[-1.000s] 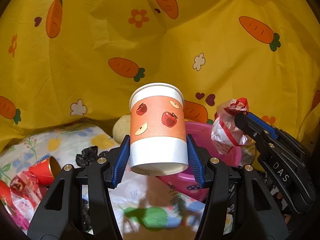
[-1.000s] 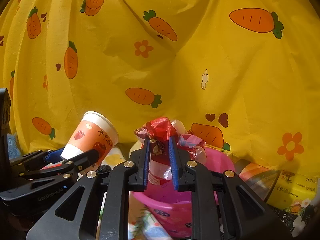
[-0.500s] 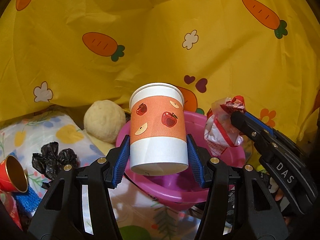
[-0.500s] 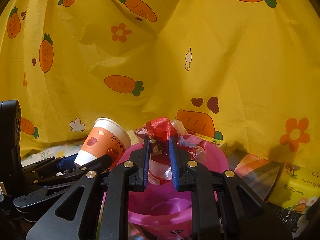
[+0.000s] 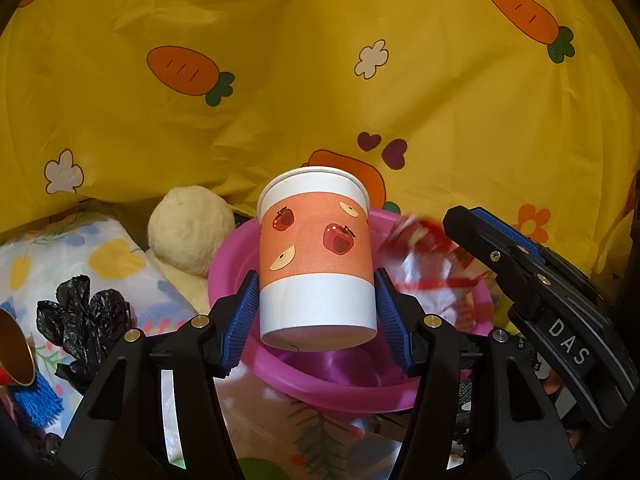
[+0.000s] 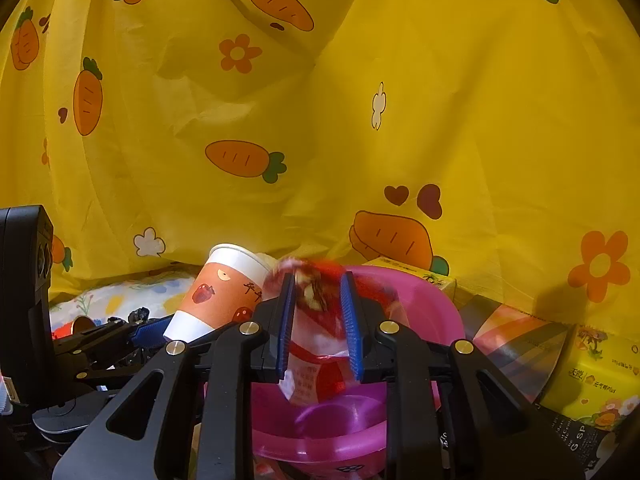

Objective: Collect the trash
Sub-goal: 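Carry the cup and wrapper over the pink bucket and open both tools to drop them, then grasp the tipped orange-white paper cup with the left tool while the right tool grasps the pink plastic bag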

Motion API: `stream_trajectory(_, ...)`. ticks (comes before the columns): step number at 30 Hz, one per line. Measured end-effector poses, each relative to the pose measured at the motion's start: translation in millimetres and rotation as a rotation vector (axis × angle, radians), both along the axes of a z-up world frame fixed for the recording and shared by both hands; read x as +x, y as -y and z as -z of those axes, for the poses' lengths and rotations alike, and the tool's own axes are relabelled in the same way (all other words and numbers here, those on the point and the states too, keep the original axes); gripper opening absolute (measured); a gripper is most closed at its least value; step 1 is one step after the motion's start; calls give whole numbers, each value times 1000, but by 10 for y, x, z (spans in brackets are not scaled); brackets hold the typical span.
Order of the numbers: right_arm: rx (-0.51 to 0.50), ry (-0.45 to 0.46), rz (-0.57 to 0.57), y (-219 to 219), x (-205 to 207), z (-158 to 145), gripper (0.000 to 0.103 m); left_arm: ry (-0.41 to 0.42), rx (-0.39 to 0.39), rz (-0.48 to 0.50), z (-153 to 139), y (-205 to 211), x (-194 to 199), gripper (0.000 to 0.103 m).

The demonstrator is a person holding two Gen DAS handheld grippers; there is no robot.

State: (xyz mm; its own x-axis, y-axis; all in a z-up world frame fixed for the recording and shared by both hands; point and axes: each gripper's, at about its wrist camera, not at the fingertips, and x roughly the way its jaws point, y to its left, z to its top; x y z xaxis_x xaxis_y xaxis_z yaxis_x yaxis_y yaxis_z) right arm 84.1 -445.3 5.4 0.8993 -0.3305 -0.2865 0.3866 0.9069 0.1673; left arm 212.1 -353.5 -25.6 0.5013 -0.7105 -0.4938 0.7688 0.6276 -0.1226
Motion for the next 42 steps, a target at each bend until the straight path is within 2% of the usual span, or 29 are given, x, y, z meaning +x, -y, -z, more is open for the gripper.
stream_trajectory(2,3,-2,3,13,7,-1,24,-7,-6,4,14,-8,14,58)
stream_trajectory(4,3,-2,8,22,1,-3,27,0,4,-10,26,-21,16,73)
stream_trajectory(5,2,0,10,25,-2,-7,29,4,5,-19,27,-38,17,77)
stream_trajectory(9,2,18,21,16,-49,-21,56,-11,-20,-60,4,-192,49,87)
stream_trajectory(11,4,23,21,-1,-79,-30,65,-2,-16,-96,-10,-280,49,88)
stream_trajectory(13,1,31,19,-37,-124,-37,78,13,-4,-134,-25,-381,30,88)
stream_trajectory(16,-14,34,13,-122,-179,-51,88,35,-1,-192,-54,-561,-24,89)
stream_trajectory(22,-24,28,16,-311,-290,-50,97,43,-20,-267,-134,-888,-198,91)
stream_trajectory(26,-71,28,32,-473,-381,-33,97,57,-26,-296,-210,-1042,-365,93)
stream_trajectory(33,-86,17,48,-696,-585,8,97,72,-3,-343,-274,-1255,-613,93)
stream_trajectory(38,-110,36,47,-904,-776,-8,97,84,-6,-390,-300,-1537,-811,93)
stream_trajectory(42,-122,63,18,-1101,-907,-31,97,129,16,-454,-300,-1840,-987,93)
